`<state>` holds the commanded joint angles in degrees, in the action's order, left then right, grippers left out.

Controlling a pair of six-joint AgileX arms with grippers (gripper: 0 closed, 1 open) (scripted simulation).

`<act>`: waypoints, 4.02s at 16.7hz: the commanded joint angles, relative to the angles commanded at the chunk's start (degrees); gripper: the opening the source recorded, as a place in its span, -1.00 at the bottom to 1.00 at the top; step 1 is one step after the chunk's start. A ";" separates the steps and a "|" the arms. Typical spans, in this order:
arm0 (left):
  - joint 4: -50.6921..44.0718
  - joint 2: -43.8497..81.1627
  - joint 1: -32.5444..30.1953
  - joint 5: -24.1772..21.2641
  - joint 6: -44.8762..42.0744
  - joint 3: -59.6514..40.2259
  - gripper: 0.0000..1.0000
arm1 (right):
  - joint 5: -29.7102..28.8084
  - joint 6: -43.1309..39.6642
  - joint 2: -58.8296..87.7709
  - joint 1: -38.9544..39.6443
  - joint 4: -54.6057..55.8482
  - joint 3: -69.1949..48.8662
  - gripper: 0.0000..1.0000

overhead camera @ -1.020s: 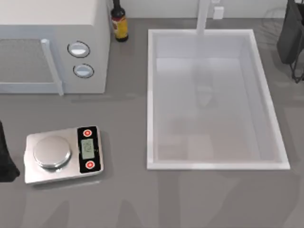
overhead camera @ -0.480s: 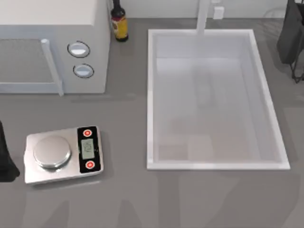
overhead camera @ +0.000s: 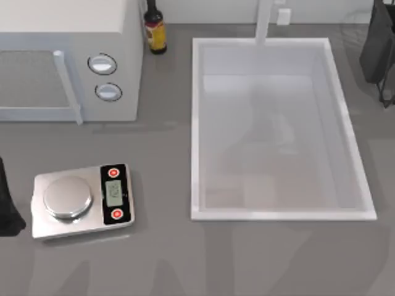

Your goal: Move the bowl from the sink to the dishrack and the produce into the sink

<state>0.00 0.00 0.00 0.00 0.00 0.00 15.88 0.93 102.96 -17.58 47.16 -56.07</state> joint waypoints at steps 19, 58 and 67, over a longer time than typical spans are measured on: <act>0.00 0.00 0.00 0.00 0.00 0.00 1.00 | -6.56 -0.56 -38.09 5.70 -17.74 21.01 1.00; 0.00 0.00 0.00 0.00 0.00 0.00 1.00 | -15.88 -0.93 -102.96 17.58 -47.16 56.07 1.00; 0.00 0.00 0.00 0.00 0.00 0.00 1.00 | -15.76 -2.40 -93.85 16.02 -53.95 47.76 1.00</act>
<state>0.00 0.00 0.00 0.00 0.00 0.00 0.13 -1.47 9.11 -1.55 -6.79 -8.31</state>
